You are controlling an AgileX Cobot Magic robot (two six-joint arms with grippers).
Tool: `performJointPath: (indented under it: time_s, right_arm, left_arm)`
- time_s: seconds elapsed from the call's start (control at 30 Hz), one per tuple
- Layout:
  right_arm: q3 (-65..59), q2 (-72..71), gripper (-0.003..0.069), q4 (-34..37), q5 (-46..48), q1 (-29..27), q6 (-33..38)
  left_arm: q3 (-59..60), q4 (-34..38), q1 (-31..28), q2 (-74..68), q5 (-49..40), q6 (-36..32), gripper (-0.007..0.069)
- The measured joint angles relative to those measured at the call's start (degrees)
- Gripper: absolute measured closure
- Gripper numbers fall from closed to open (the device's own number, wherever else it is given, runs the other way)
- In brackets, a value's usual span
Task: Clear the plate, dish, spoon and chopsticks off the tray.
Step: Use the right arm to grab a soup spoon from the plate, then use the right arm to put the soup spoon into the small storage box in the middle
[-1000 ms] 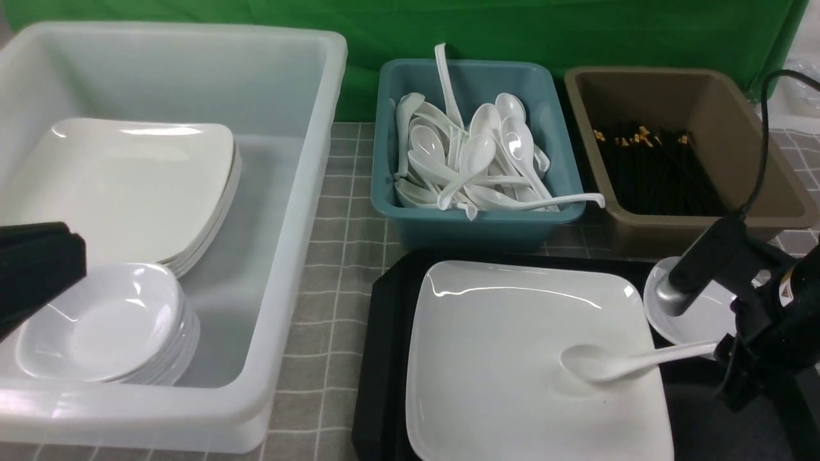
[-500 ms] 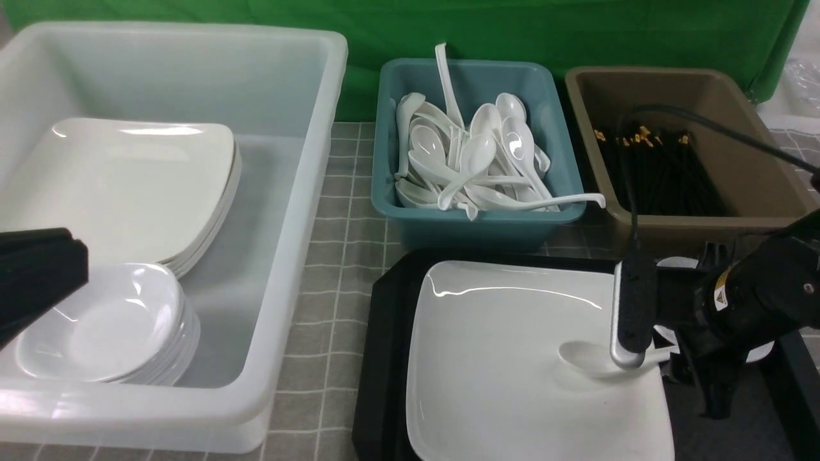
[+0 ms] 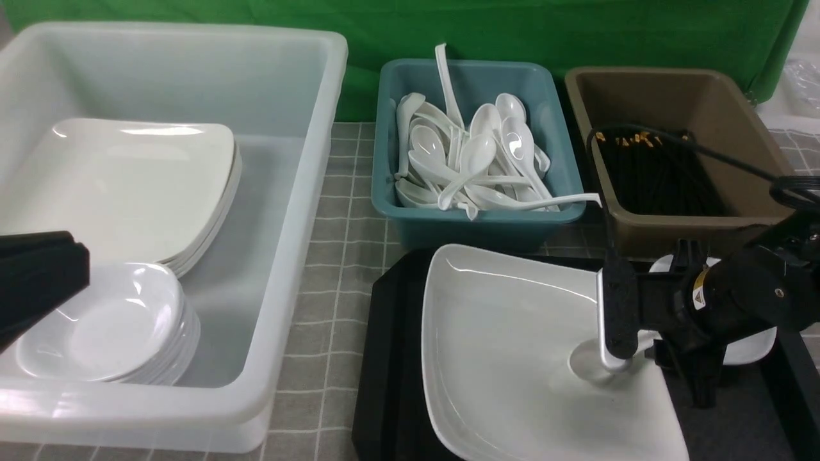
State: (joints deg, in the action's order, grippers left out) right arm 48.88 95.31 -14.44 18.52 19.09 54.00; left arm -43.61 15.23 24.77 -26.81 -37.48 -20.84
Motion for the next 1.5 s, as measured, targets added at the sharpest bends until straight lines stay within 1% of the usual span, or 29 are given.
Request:
performJointPath:
  time_s: [0.03, 0.13, 0.17, 0.3, 0.47, 0.53, 0.57, 0.63, 0.67, 0.73, 0.83, 0.9, 0.93, 1.03, 1.1, 1.13, 1.17, 1.2, 1.23, 1.27, 1.3, 1.37, 1.43, 1.5]
  right_arm:
    - [0.00, -0.01, 0.0420, 0.00, 0.06, 0.00, 0.00]
    - [0.00, -0.42, 0.0506, 0.04, 0.06, 0.00, 0.00]
    - [0.00, -0.41, 0.0510, 0.04, 0.06, 0.00, 0.00]
    - [-0.18, -1.53, 0.0560, 0.30, 1.67, 0.06, 0.00]
    - [-0.42, -4.37, 0.0568, 0.48, 4.75, 2.31, 0.58]
    - [-0.45, -7.30, 0.0568, 0.71, 5.81, 5.34, 0.59]
    - [-0.20, -8.63, 0.0568, 0.86, 6.00, 6.90, -0.56]
    - [1.18, -10.74, 0.0568, 1.25, 6.19, 9.56, -5.59]
    - [2.52, -11.78, 0.0568, 1.41, 5.91, 10.89, -9.59]
    - [6.64, -12.45, 0.0568, 2.21, 3.63, 11.82, -18.80]
    - [14.53, -10.61, 0.0568, 2.80, -3.61, 11.29, -34.35]
    - [20.65, -6.61, 0.0568, 2.95, -9.37, 9.98, -44.48]
    - [23.39, -4.31, 0.0568, 3.00, -11.07, 9.37, -47.73]
    - [30.25, 2.13, 0.0542, 3.00, -12.66, 7.90, -52.63]
    - [34.66, 6.67, 0.0482, 3.00, -12.21, 6.97, -54.97]
    - [35.18, 7.22, 0.0471, 3.00, -12.04, 6.85, -55.23]
    - [38.64, 10.86, 0.0391, 3.00, -10.29, 6.11, -57.39]
    - [40.78, 13.00, 0.0346, 3.00, -8.29, 5.59, -58.91]
    - [42.88, 14.66, 0.0279, 3.00, -5.20, 5.12, -60.13]
    - [44.24, 15.76, 0.0248, 3.00, -2.31, 4.94, -60.55]
    - [45.03, 16.22, 0.0234, 3.00, 0.13, 4.76, -60.33]
    - [46.18, 15.64, 0.0233, 2.95, 5.67, 4.65, -56.77]
    - [46.38, 14.63, 0.0251, 2.89, 8.86, 4.63, -53.42]
    - [46.14, 10.79, 0.0304, 2.89, 14.94, 4.75, -46.95]
  left_arm:
    - [0.00, 0.00, 0.00, 0.00, 0.00, 0.00, 0.0603]
    - [0.00, 0.00, 0.00, 0.00, -0.05, 0.00, 0.0603]
    - [0.00, 0.00, 0.00, 0.00, -0.05, 0.00, 0.0603]
    - [0.00, 0.00, 0.00, 0.00, -0.05, 0.00, 0.0603]
    - [0.00, 0.00, 0.00, 0.00, -0.05, 0.00, 0.0603]
    - [0.00, 0.00, 0.00, 0.00, 0.14, 0.00, 0.0603]
    - [0.00, 0.00, 0.00, 0.00, 0.42, 0.05, 0.0603]
    - [0.00, 0.00, 0.00, 0.00, 0.90, 0.05, 0.0603]
    - [0.00, 0.00, 0.00, 0.00, 1.28, -0.01, 0.0603]
    - [0.00, 0.00, 0.00, 0.00, 2.44, -0.01, 0.0603]
    - [0.00, 0.00, 0.00, 0.00, 4.41, -0.01, 0.0603]
    - [0.00, 0.00, 0.00, 0.00, 5.47, -0.01, 0.0603]
    - [0.00, 0.00, 0.00, 0.00, 5.52, -0.01, 0.0603]
    - [0.00, 0.00, 0.00, 0.00, 5.65, -0.01, 0.0603]
    - [0.00, 0.00, 0.00, 0.00, 5.65, -0.01, 0.0603]
    - [0.00, 0.00, 0.00, 0.00, 5.65, -0.01, 0.0603]
    - [0.00, 0.00, 0.00, 0.00, 5.65, -0.01, 0.0603]
    - [0.00, 0.00, 0.00, 0.00, 5.65, -0.01, 0.0603]
    - [0.00, 0.00, 0.00, 0.00, 5.65, -0.01, 0.0603]
    - [0.00, 0.00, 0.00, 0.00, 5.65, -0.01, 0.0603]
    - [0.00, 0.00, 0.00, 0.00, 5.65, -0.01, 0.0603]
    - [0.00, 0.00, 0.00, -0.01, 5.65, -0.01, 0.0603]
    - [0.00, 0.00, 0.00, -0.01, 5.65, -0.01, 0.0603]
    - [0.00, 0.00, 0.00, -0.01, 5.65, -0.01, 0.0603]
